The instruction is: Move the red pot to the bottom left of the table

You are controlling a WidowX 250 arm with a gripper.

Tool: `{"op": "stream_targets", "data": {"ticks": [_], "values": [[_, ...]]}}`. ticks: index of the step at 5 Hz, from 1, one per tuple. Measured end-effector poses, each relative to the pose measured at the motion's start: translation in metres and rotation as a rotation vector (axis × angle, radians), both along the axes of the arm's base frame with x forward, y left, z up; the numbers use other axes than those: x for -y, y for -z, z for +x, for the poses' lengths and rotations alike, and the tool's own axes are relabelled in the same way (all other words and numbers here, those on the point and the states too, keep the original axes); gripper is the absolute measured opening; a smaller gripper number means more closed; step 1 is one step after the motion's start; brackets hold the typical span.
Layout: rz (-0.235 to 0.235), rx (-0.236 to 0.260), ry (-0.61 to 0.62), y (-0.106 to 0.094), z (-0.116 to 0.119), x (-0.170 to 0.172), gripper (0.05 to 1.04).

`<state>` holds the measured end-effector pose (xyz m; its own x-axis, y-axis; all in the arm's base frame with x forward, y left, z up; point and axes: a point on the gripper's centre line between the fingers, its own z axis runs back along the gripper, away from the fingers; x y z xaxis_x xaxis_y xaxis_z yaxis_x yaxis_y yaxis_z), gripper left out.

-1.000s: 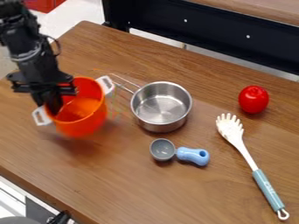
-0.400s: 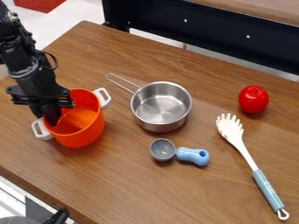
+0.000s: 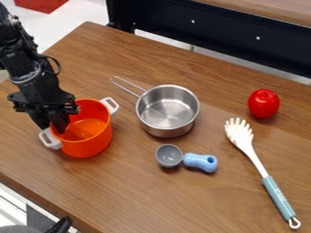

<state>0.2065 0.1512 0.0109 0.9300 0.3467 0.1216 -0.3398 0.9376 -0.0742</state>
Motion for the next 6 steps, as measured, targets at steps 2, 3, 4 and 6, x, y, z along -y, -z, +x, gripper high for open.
{"op": "stream_targets", "data": {"ticks": [2,3,4,6], "values": [[-0.005,0.018,-0.03,-0.027,0.003,0.0,0.95],[-0.009,0.035,-0.065,-0.043,0.004,0.003,0.998],[0.002,0.069,-0.082,-0.051,0.01,0.006,0.998],[0.037,0.098,-0.269,-0.065,0.076,0.007,0.998]]}}
